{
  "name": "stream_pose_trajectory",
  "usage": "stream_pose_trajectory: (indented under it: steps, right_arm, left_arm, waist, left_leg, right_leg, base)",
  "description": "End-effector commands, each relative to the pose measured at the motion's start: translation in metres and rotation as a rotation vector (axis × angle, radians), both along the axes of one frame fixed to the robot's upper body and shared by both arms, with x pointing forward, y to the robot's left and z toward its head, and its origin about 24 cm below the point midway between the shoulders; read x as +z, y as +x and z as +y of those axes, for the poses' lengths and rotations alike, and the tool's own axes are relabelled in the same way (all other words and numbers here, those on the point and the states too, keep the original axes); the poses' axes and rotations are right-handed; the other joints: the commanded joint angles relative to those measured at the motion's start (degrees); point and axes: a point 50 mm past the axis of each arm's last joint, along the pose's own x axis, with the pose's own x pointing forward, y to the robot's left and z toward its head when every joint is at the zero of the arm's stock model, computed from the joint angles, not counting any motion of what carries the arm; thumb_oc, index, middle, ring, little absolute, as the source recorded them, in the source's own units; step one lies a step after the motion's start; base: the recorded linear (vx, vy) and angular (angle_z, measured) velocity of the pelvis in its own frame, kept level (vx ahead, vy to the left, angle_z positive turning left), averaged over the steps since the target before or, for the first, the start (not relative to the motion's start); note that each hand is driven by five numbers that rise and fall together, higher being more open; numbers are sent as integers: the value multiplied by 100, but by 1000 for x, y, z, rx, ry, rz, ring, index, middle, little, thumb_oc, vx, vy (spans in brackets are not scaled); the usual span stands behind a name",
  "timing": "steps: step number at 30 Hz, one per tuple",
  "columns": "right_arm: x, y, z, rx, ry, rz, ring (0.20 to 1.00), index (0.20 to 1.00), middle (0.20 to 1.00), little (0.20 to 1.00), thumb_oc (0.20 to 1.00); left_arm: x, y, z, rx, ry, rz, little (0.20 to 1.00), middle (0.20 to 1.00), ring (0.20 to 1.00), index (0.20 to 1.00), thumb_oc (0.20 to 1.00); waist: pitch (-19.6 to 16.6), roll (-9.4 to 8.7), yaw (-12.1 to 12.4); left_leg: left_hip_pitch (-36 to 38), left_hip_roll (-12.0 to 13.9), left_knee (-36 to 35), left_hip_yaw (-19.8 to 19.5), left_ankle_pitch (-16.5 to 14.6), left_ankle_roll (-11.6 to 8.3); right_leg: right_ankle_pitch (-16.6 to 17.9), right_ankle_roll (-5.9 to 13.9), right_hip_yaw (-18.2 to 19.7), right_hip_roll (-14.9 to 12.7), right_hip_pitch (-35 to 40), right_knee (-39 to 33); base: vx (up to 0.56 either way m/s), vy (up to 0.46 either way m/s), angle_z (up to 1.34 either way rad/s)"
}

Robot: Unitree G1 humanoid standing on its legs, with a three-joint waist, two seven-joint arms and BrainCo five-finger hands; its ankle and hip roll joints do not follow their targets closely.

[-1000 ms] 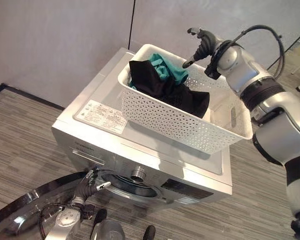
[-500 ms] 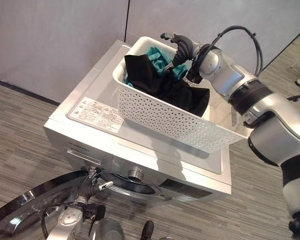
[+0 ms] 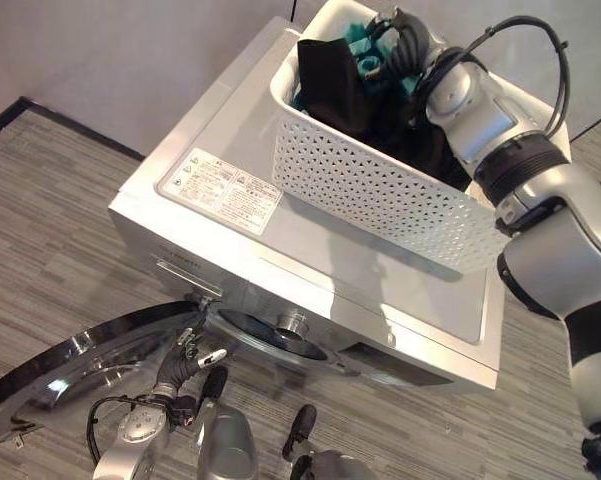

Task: Grab the laundry basket,head to the washer,open it,put in the laundry and shut it.

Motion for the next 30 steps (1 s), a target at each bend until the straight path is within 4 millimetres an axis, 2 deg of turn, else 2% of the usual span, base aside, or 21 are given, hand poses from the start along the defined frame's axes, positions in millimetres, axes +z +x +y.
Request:
stream_pose_trajectory:
  steps: [1, 6, 8, 10, 12, 13, 15, 16, 19, 22, 28, 30]
  right_arm:
    - [-20, 5, -8, -36, -53, 114, 200, 200, 200, 200, 200]
    - [-21, 2, 8, 47, -77, 104, 200, 200, 200, 200, 200]
    - [-14, -2, 12, 82, -66, 73, 200, 200, 200, 200, 200]
    - [1, -9, 15, 132, -52, 15, 200, 200, 200, 200, 200]
    - [21, -16, 3, 141, 8, -48, 200, 200, 200, 200, 200]
    - [21, -16, 3, 140, 9, -48, 200, 200, 200, 200, 200]
    - [34, -20, -10, 123, 52, -85, 200, 200, 200, 200, 200]
    - [48, -24, -20, 107, 89, -131, 200, 200, 200, 200, 200]
    - [59, -28, -27, 96, 128, -171, 200, 200, 200, 200, 200]
    - [78, -34, -43, 59, 225, -249, 200, 200, 200, 200, 200]
    - [98, -41, -58, -23, 325, -359, 200, 200, 200, 200, 200]
    - [98, -41, -58, -23, 325, -360, 200, 200, 200, 200, 200]
  left_arm:
    - [30, 16, -11, -64, -21, -157, 1000, 1000, 1000, 1000, 1000]
    - [29, 16, -11, -64, -16, -155, 1000, 1000, 1000, 1000, 1000]
    - [28, 16, -10, -57, -14, -156, 1000, 1000, 1000, 1000, 1000]
    - [26, 16, -9, -47, -14, -150, 1000, 1000, 1000, 1000, 1000]
    - [24, 14, -7, -36, -17, -146, 1000, 1000, 1000, 1000, 1000]
    - [24, 14, -7, -36, -17, -146, 1000, 1000, 1000, 1000, 1000]
    - [23, 14, -6, -32, -18, -148, 1000, 1000, 1000, 1000, 1000]
    - [23, 14, -5, -29, -18, -147, 1000, 1000, 1000, 1000, 1000]
    - [23, 14, -4, -26, -19, -149, 1000, 1000, 1000, 1000, 1000]
    - [21, 13, -2, -8, -25, -144, 1000, 1000, 1000, 1000, 1000]
    - [20, 14, -1, 2, -28, -138, 1000, 1000, 1000, 1000, 1000]
    - [20, 14, -1, 2, -28, -138, 1000, 1000, 1000, 1000, 1000]
  waist:
    - [86, -19, 160]
    - [76, -36, 102]
    - [58, -52, 70]
    - [8, -81, 22]
    - [-90, -122, -28]
    - [-87, -122, -24]
    - [-158, -142, -46]
    - [-230, -152, -74]
    - [-300, -158, -89]
    - [-453, -155, -138]
    - [-629, -122, -181]
    - [-626, -122, -180]
  left_leg:
    - [516, 18, -822, -140, -68, 390]
    - [610, 54, -849, -75, -92, 390]
    - [661, 59, -856, -49, -111, 390]
    - [744, 82, -864, -8, -139, 386]
    - [858, 105, -893, 30, -171, 381]
    - [863, 106, -895, 31, -171, 381]
    - [934, 120, -921, 52, -188, 377]
    - [1008, 137, -941, 76, -206, 371]
    - [1085, 155, -966, 107, -227, 368]
    - [1221, 189, -992, 140, -267, 361]
    - [1352, 224, -1001, 176, -323, 352]
    - [1355, 226, -1001, 178, -325, 351]
  right_leg:
    - [-384, 465, 533, -596, 250, 52]
    - [-384, 472, 596, -597, 277, 52]
    - [-380, 477, 628, -593, 283, 52]
    - [-389, 483, 653, -592, 317, 52]
    - [-407, 495, 682, -587, 373, 52]
    - [-408, 495, 683, -587, 376, 52]
    - [-421, 504, 701, -584, 419, 52]
    - [-425, 512, 714, -581, 454, 52]
    - [-437, 517, 734, -577, 491, 52]
    - [-460, 524, 752, -566, 582, 52]
    - [-481, 527, 779, -562, 670, 52]
    - [-482, 527, 781, -561, 672, 52]
  base:
    - [0, 0, 0]
    - [0, 0, 0]
    - [-1, 2, -7]
    - [21, 2, -16]
    - [32, -8, -16]
    - [27, -9, -6]
    - [20, -6, -1]
    - [41, -11, -4]
    - [23, -6, -9]
    - [39, -4, -8]
    - [6, -1, 0]
    - [0, 0, 0]
